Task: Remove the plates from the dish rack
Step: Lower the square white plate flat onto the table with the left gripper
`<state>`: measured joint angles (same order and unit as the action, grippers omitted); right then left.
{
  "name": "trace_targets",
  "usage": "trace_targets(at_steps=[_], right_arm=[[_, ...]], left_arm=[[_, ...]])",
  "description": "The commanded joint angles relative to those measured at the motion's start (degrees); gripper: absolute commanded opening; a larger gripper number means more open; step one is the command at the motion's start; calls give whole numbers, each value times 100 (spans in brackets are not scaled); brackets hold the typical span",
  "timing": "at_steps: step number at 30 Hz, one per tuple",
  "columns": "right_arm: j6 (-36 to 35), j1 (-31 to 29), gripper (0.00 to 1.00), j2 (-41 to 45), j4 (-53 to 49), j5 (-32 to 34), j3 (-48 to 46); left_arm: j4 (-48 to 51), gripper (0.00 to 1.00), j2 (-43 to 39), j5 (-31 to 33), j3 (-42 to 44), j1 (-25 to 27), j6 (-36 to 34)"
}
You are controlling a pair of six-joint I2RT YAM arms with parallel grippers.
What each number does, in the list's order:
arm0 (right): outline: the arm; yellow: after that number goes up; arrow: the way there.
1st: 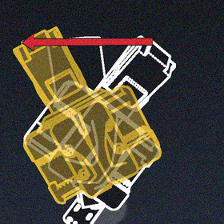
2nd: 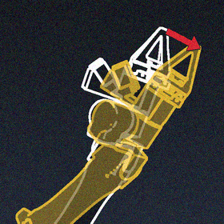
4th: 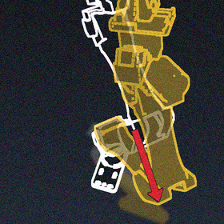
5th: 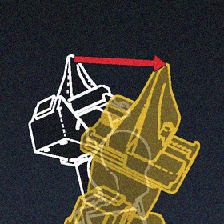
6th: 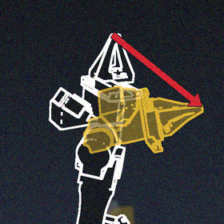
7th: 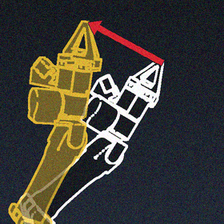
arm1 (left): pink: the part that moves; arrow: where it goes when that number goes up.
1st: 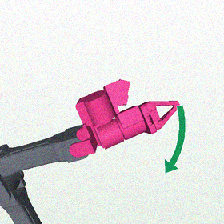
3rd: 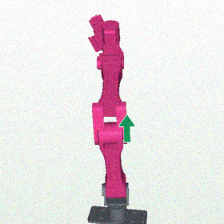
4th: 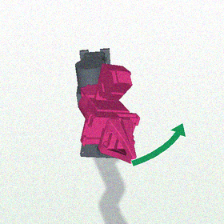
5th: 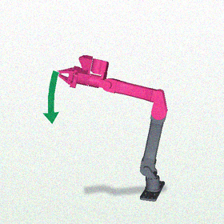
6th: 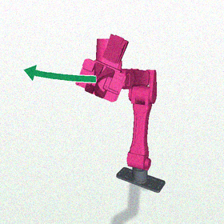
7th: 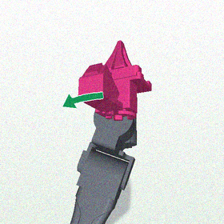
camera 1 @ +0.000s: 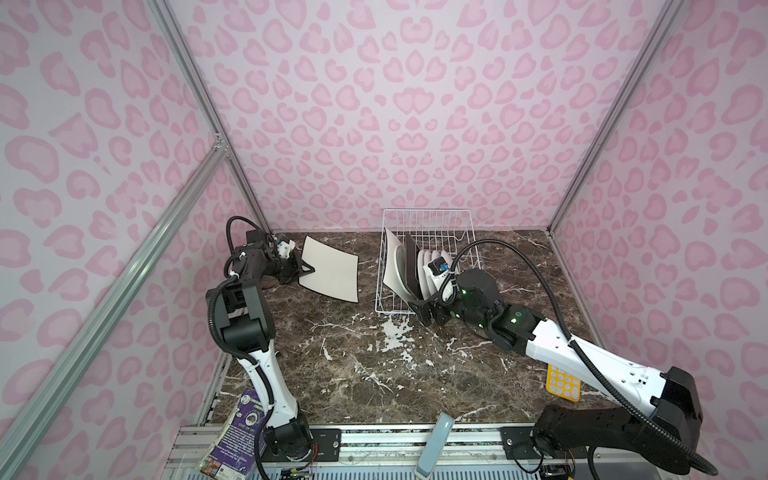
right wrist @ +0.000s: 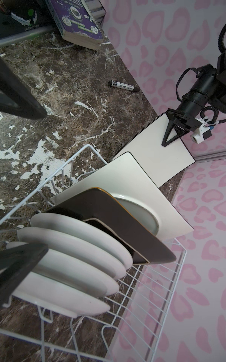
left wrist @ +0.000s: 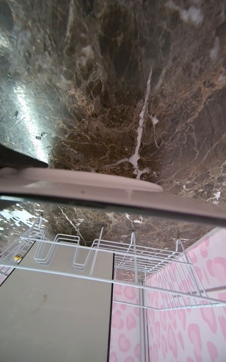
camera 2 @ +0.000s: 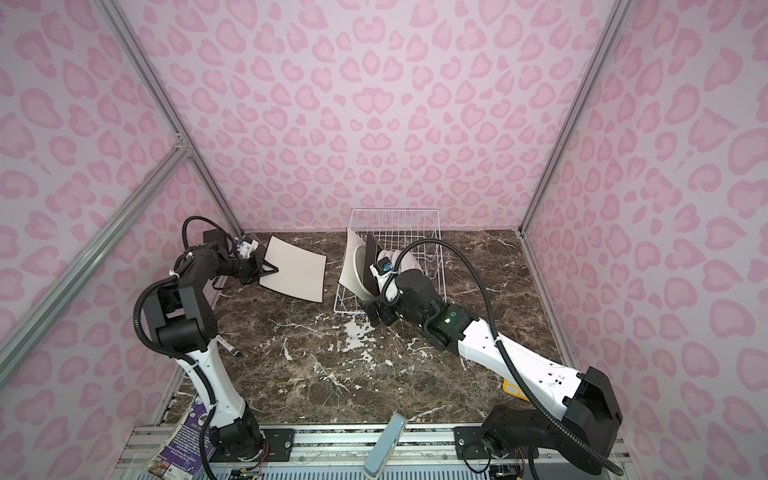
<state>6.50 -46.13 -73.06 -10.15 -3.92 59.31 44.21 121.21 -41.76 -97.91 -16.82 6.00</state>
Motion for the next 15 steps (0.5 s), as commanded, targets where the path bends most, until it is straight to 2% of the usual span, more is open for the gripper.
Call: trace_targets(at_steps=[1, 9, 15], right_arm=[[35, -19, 99, -25, 137, 94, -9], [215, -45, 99, -7, 410, 222, -66], [247, -54, 99, -86, 331, 194, -70]], left_arm=[[388, 4, 179, 614, -211, 3, -319], [1079, 4, 470, 1417, -590, -15, -802], [1215, 12, 569, 1862, -684, -23, -899]])
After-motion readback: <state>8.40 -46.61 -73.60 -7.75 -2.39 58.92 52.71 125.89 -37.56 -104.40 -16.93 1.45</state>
